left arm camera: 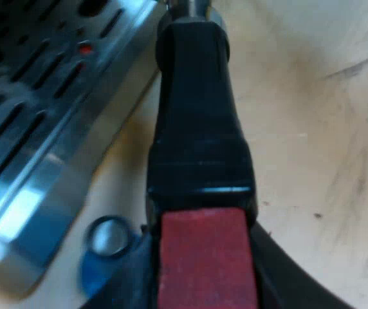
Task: Put the handle in the coffee machine
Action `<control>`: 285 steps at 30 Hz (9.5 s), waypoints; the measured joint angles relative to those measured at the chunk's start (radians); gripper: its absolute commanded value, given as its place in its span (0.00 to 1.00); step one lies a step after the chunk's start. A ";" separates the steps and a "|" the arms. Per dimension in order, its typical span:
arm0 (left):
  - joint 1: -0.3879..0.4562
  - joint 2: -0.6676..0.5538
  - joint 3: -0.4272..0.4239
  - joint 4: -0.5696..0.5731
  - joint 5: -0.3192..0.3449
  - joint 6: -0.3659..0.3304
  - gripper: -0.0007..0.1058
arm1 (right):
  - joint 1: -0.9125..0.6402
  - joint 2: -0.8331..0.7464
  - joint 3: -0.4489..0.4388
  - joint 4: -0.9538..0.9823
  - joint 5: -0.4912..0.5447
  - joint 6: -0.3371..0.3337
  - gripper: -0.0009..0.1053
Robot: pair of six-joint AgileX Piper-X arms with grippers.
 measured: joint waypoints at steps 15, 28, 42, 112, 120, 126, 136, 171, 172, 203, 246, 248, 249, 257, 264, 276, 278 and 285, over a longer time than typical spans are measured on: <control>0.102 0.045 0.000 0.000 0.119 0.101 0.01 | 0.100 0.125 0.054 -0.186 0.175 0.000 0.62; 0.102 0.193 -0.033 0.002 0.105 0.210 0.01 | 0.100 0.195 0.054 -0.318 0.215 0.000 0.62; 0.201 0.366 -0.140 0.081 0.104 0.384 0.01 | 0.100 0.352 0.056 -0.531 0.311 0.002 0.62; 0.170 0.529 -0.284 -0.068 0.190 0.321 0.01 | -0.022 0.601 0.056 -1.072 0.340 -0.185 0.61; 0.170 0.577 -0.288 -0.126 0.188 0.231 0.01 | -0.022 0.601 0.056 -1.072 0.340 -0.185 0.61; 0.170 0.579 -0.305 -0.125 0.187 0.228 0.01 | -0.022 0.601 0.056 -1.072 0.340 -0.185 0.61; 0.170 0.579 -0.323 -0.123 0.183 0.227 0.01 | -0.022 0.601 0.056 -1.072 0.340 -0.185 0.61; 0.213 0.579 -0.327 -0.041 0.196 0.311 0.01 | -0.022 0.601 0.056 -1.072 0.340 -0.200 0.61; 0.210 0.579 -0.327 -0.041 0.196 0.311 0.01 | -0.022 0.601 0.056 -1.072 0.340 -0.200 0.61; 0.192 0.577 -0.371 -0.018 0.216 0.311 0.01 | -0.022 0.601 0.056 -1.073 0.340 -0.202 0.61; 0.197 0.504 -0.368 0.038 0.208 0.261 0.01 | -0.022 0.601 0.056 -1.073 0.340 -0.202 0.61; 0.197 0.504 -0.368 0.040 0.208 0.261 0.01 | -0.022 0.601 0.056 -1.073 0.340 -0.202 0.61; 0.197 0.504 -0.368 0.040 0.208 0.261 0.01 | -0.022 0.601 0.056 -1.073 0.340 -0.202 0.61; 0.199 0.511 -0.368 0.034 0.220 0.261 0.01 | -0.022 0.601 0.056 -1.073 0.340 -0.202 0.61; 0.199 0.561 -0.368 0.027 0.274 0.270 0.01 | -0.022 0.601 0.056 -1.073 0.340 -0.202 0.61; 0.199 0.565 -0.368 -0.019 0.283 0.311 0.01 | -0.022 0.601 0.056 -1.073 0.340 -0.202 0.61; 0.199 0.565 -0.368 -0.021 0.283 0.311 0.01 | -0.022 0.601 0.056 -1.073 0.340 -0.202 0.61; 0.197 0.565 -0.368 -0.051 0.261 0.323 0.01 | -0.022 0.601 0.056 -1.073 0.340 -0.202 0.61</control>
